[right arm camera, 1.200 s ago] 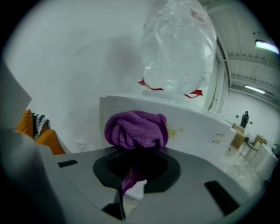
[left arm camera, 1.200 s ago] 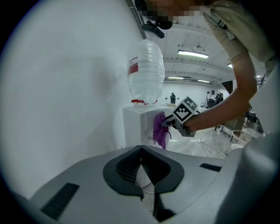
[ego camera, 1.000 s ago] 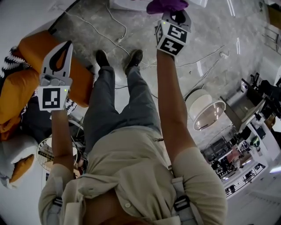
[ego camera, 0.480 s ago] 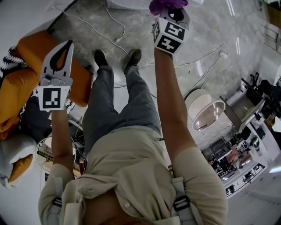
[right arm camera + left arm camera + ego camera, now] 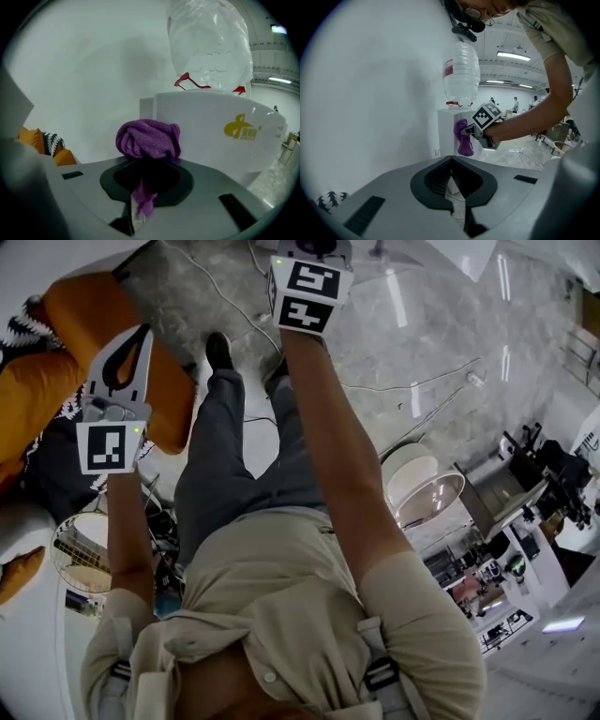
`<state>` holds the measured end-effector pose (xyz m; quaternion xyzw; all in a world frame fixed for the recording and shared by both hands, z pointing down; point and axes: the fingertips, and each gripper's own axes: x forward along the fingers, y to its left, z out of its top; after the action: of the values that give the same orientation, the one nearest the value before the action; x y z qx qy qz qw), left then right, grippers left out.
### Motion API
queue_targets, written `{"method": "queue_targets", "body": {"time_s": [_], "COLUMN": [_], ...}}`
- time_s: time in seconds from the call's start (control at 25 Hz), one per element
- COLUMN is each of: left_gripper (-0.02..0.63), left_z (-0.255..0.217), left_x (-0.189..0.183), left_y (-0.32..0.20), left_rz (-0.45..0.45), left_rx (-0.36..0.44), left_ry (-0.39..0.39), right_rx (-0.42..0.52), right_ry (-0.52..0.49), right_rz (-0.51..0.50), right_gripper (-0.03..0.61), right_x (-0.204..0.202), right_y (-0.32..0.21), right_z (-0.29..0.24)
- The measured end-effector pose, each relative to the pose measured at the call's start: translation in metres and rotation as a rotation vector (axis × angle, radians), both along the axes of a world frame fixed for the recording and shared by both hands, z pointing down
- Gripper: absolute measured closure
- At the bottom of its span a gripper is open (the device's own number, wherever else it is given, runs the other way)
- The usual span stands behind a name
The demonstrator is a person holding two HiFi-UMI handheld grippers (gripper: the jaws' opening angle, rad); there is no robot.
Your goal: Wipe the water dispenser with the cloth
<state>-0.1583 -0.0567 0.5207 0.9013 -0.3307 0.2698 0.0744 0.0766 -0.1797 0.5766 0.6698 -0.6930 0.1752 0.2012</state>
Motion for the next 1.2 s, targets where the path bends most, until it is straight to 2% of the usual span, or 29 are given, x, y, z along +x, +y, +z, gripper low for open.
{"method": "queue_targets", "body": {"time_s": [0.16, 0.28, 0.44, 0.64, 0.76, 1.0, 1.2], "left_gripper": [0.597, 0.597, 0.597, 0.597, 0.597, 0.597, 0.597], "left_z": [0.005, 0.002, -0.004, -0.006, -0.007, -0.004, 0.002], "left_x": [-0.008, 0.003, 0.029, 0.064, 0.077, 0.089, 0.073], "left_y": [0.005, 0.004, 0.001, 0.002, 0.008, 0.018, 0.018], "left_rz": [-0.015, -0.004, 0.035, 0.095, 0.125, 0.140, 0.106], "left_rx": [-0.020, -0.018, -0.004, 0.001, 0.005, -0.005, -0.013], "left_ry": [-0.011, -0.003, 0.008, 0.004, 0.007, 0.012, 0.006], "right_rx": [0.000, 0.000, -0.020, -0.042, -0.047, -0.044, -0.039], "right_ry": [0.019, 0.039, 0.045, 0.058, 0.070, 0.098, 0.129], "right_rz": [-0.021, -0.001, 0.093, 0.250, 0.314, 0.311, 0.219], "right_gripper": [0.511, 0.512, 0.511, 0.511, 0.511, 0.512, 0.512], "right_x": [0.003, 0.025, 0.083, 0.176, 0.213, 0.216, 0.175], "right_y": [0.001, 0.009, 0.032, 0.067, 0.085, 0.093, 0.074], "right_z": [-0.004, -0.007, -0.005, -0.001, -0.003, -0.003, 0.001]}}
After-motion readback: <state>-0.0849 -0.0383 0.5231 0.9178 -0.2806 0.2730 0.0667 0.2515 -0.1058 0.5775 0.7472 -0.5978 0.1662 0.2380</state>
